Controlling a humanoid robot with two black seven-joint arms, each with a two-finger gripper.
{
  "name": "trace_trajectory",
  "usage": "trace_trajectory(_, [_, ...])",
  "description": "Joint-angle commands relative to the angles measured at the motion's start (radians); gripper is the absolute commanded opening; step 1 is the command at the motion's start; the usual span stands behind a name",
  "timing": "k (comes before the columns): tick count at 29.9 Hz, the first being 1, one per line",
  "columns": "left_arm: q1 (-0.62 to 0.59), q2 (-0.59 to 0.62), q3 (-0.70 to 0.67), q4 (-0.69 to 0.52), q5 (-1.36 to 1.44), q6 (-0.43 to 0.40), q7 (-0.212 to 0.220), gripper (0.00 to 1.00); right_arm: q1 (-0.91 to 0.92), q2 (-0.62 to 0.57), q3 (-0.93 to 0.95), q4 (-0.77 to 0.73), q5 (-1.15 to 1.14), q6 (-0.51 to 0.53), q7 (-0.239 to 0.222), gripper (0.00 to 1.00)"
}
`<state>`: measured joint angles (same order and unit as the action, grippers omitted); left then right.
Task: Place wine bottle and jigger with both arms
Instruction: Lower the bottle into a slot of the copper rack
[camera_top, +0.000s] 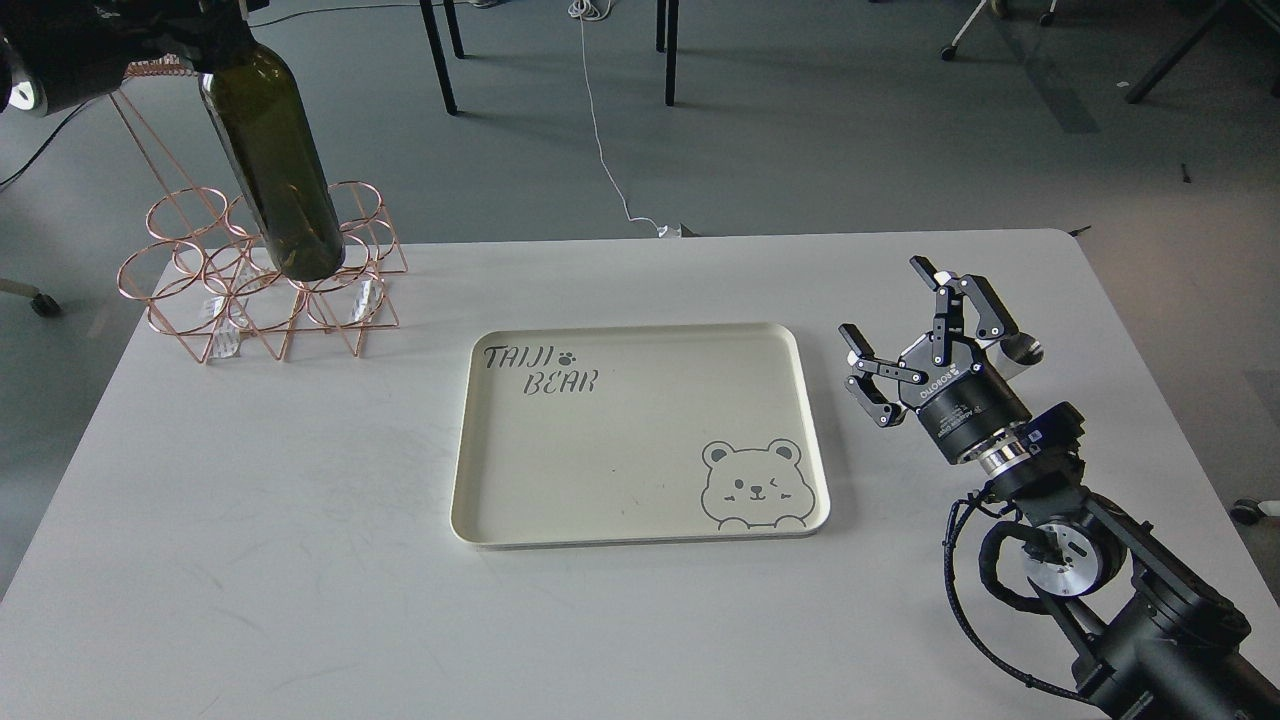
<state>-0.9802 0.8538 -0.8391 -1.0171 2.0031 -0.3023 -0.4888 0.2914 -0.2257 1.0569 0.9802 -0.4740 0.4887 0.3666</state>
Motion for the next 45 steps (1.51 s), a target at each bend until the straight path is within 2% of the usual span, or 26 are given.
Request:
trace_trajectory(1, [0.000, -0.002, -0.001, 0.003, -0.021, 0.000, 0.000, 0.23, 0.000, -0.001, 0.000, 0.000, 0.000, 0.000, 0.000, 0.99])
trace_trajectory(45, [0.020, -0.058, 0.034, 0.063, -0.033, 0.052, 0.000, 0.26, -0.009, -0.009, 0.000, 0.006, 0.000, 0.000, 0.000, 0.99])
